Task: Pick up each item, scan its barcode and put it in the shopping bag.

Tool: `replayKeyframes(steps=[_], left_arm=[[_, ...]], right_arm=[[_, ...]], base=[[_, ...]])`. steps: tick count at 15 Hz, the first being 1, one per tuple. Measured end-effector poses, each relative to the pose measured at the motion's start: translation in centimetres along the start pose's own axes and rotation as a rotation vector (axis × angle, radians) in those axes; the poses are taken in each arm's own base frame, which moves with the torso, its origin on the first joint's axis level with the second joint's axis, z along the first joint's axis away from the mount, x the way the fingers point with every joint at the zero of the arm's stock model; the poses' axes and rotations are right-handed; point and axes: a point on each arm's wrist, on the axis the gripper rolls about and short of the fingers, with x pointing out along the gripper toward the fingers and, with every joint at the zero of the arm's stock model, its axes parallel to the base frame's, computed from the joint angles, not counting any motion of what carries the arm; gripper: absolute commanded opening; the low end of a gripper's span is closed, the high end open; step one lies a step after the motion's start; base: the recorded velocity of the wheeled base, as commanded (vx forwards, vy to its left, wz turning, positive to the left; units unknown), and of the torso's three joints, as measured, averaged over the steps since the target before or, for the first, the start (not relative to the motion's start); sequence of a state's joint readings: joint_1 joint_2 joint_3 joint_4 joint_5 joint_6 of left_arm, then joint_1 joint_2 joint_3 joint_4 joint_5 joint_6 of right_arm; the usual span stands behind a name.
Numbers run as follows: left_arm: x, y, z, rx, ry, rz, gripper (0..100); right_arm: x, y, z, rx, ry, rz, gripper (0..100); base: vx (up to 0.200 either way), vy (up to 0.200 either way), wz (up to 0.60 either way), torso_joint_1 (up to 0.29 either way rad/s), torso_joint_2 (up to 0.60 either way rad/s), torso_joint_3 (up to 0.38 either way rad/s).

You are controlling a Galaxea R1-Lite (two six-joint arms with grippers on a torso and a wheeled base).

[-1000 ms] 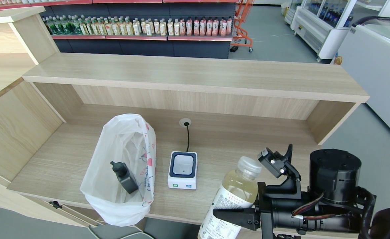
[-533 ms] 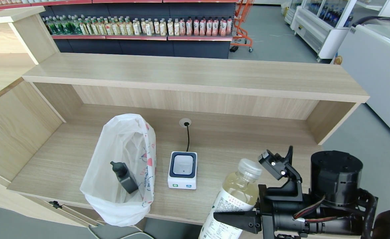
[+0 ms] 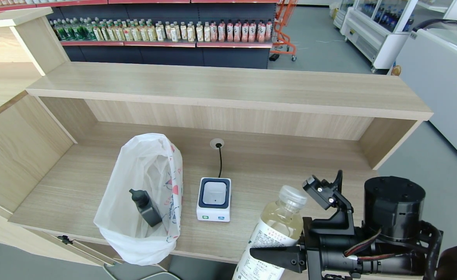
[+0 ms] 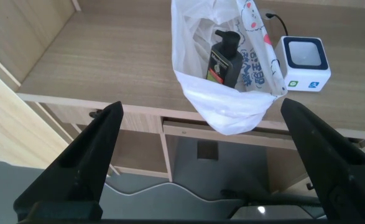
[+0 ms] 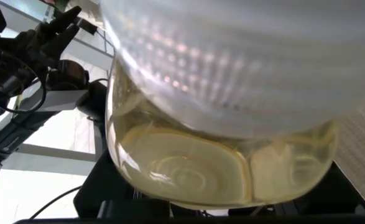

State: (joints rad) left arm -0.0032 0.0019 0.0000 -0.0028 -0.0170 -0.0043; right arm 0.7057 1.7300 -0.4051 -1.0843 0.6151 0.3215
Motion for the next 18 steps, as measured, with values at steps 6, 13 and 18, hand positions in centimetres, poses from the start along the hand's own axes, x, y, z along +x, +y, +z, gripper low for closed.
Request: replayKeyframes(steps=[6,13,18], left_arm=[[0.00,0.00,0.00,0.000,0.000,0.000,100],[0.00,0.00,0.00,0.000,0.000,0.000,100],[0.00,0.00,0.00,0.000,0.000,0.000,100]], right_arm=[[0.10,0.16,0.03,0.003,0.000,0.007,0],[0.16,0.22,0.27,0.016,-0.011,0.011,0],[0.15,0.21,0.27,0.016,-0.011,0.011,0]], base=[[0.000,0.000,0.00,0.000,0.00,0.000],[0.000,0.000,0.00,0.000,0.00,0.000],[0.000,0.000,0.00,0.000,0.00,0.000]])
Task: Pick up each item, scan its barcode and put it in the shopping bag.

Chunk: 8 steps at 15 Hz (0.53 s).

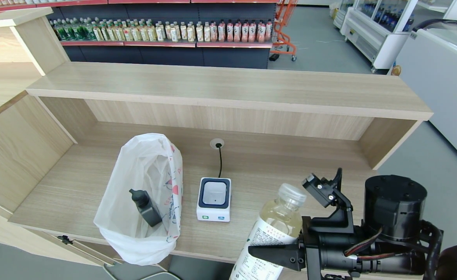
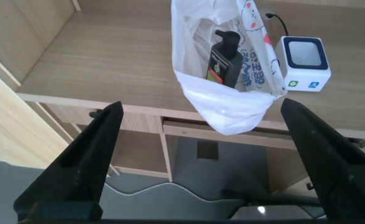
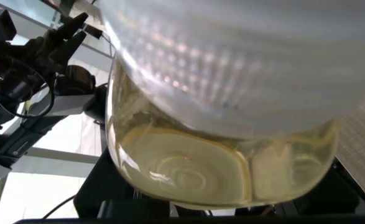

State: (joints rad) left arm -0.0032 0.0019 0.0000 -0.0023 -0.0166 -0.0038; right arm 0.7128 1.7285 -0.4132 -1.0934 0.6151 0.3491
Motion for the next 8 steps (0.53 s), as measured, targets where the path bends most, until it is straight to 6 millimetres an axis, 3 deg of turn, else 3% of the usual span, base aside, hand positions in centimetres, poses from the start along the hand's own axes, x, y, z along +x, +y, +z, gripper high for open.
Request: replayKeyframes(steps=[8], left_arm=[[0.00,0.00,0.00,0.000,0.000,0.000,100]], right_arm=[[0.16,0.09,0.50,0.032,-0.018,0.010,0]], base=[[0.000,0.000,0.00,0.000,0.00,0.000]])
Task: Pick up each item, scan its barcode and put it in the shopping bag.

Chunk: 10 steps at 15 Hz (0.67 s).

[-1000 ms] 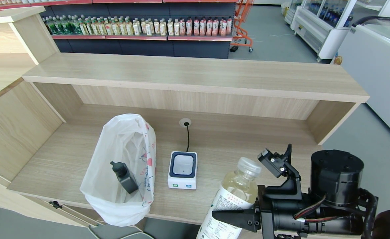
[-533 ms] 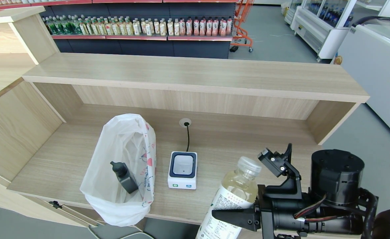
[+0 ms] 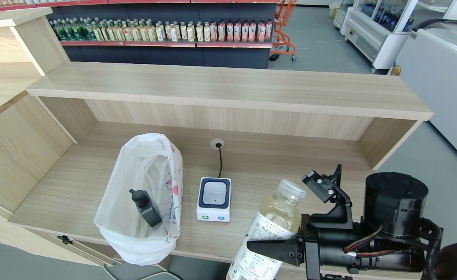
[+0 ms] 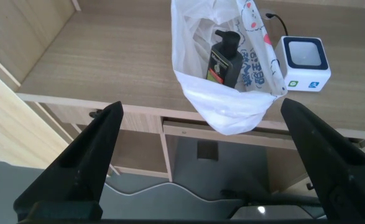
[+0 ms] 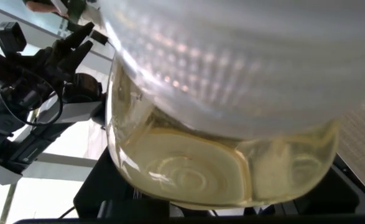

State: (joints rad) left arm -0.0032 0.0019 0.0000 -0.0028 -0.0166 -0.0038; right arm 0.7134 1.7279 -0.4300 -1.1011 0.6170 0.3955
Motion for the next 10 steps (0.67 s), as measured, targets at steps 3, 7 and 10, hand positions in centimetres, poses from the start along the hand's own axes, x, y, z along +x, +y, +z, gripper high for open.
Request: replayKeyframes(steps=[3,7,10], left_arm=[[0.00,0.00,0.00,0.000,0.000,0.000,100],[0.00,0.00,0.00,0.000,0.000,0.000,100],[0.00,0.00,0.00,0.000,0.000,0.000,100]], right_arm=[[0.07,0.05,0.08,0.003,-0.002,0.003,0],[0.16,0.04,0.12,0.003,0.000,0.009,0],[0.20,0.07,0.10,0.003,0.003,0.017,0]], base=[[0.000,0.000,0.00,0.000,0.00,0.000],[0.000,0.000,0.00,0.000,0.00,0.000],[0.000,0.000,0.00,0.000,0.00,0.000]])
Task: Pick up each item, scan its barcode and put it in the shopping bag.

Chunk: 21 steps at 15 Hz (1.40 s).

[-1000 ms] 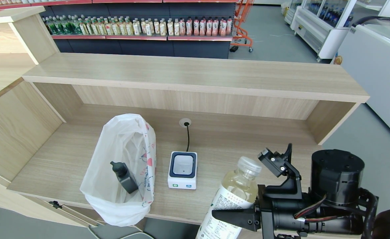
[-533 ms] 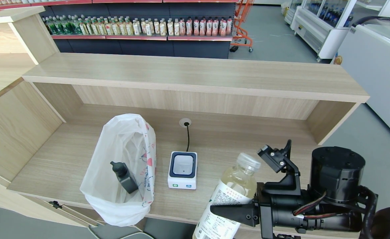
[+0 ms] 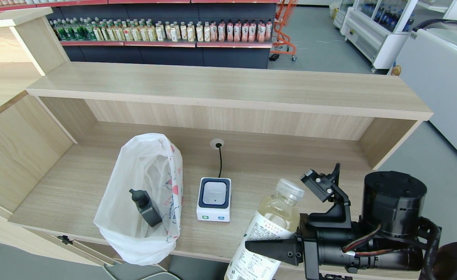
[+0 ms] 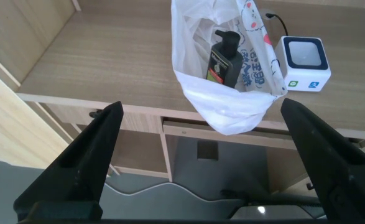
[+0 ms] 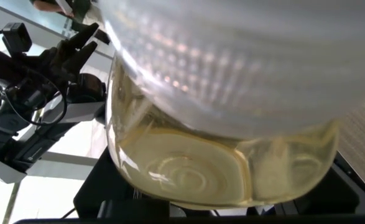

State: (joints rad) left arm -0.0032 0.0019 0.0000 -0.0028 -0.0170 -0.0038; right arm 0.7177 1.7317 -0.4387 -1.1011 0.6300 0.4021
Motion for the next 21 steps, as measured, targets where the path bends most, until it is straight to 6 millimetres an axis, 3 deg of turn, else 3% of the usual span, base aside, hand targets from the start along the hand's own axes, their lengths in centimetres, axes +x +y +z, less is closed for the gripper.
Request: replayKeyframes(steps=[7,11,12,17,21], left_arm=[[0.0,0.0,0.0,0.000,0.000,0.000,100],[0.0,0.0,0.0,0.000,0.000,0.000,100],[0.0,0.0,0.0,0.000,0.000,0.000,100],[0.0,0.0,0.0,0.000,0.000,0.001,100],[0.0,0.0,0.0,0.000,0.000,0.000,100]], right_arm=[[-0.1,-0.1,-0.1,-0.002,0.004,-0.004,0],[-2.1,-1.7,1.4,-0.052,-0.068,-0.097,0],[-2.9,-2.0,2.0,-0.157,-0.090,-0.128,0],[-6.3,-2.4,5.7,-1.080,-0.107,-0.320,0],[-6.3,-2.7,7.4,-1.533,-0.057,-0.426,0]], base=[[0.000,0.000,0.00,0.000,0.00,0.000],[0.000,0.000,0.00,0.000,0.00,0.000],[0.000,0.000,0.00,0.000,0.00,0.000],[0.000,0.000,0.00,0.000,0.00,0.000],[0.000,0.000,0.00,0.000,0.00,0.000]])
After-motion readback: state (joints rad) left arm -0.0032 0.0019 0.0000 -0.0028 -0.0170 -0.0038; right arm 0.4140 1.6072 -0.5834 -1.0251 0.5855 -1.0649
